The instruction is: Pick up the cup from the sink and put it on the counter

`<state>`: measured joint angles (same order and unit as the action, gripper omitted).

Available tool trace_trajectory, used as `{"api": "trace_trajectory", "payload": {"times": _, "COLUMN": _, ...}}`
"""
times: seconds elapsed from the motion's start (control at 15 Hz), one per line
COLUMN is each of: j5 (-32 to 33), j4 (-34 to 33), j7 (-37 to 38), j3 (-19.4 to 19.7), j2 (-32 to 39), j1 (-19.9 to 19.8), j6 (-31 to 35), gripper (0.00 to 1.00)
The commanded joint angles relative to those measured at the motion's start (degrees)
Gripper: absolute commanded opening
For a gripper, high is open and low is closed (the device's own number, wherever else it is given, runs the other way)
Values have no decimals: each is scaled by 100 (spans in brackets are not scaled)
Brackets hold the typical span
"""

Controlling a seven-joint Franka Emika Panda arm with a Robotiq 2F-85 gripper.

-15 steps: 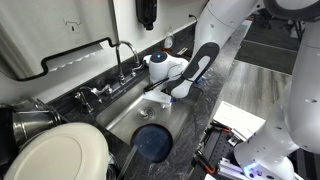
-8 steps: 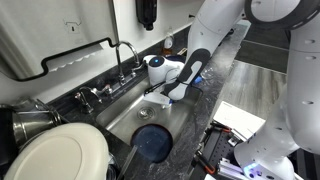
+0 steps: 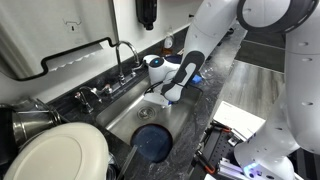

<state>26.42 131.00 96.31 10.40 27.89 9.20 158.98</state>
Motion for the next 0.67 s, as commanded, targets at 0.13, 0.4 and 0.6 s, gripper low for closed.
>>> {"api": "trace_trajectory", "payload": {"times": 0.13, "j5": -429, "j4": -98, "j7": -298, "j3": 177, "j2": 116, "j1": 205, "j6": -24, "gripper": 12}}
{"api": "trace_trajectory", "payload": {"times": 0.4, "j5": -504, "j4": -81, "j7": -275, "j3": 270, "j2": 103, "j1": 296, "j6": -10, "gripper": 5}}
{"api": "trace_trajectory", "payload": {"times": 0.6, "j5": -472, "j4": 28, "j7": -198, "j3": 360, "j2": -33, "j1": 385, "j6": -22, "gripper": 5}}
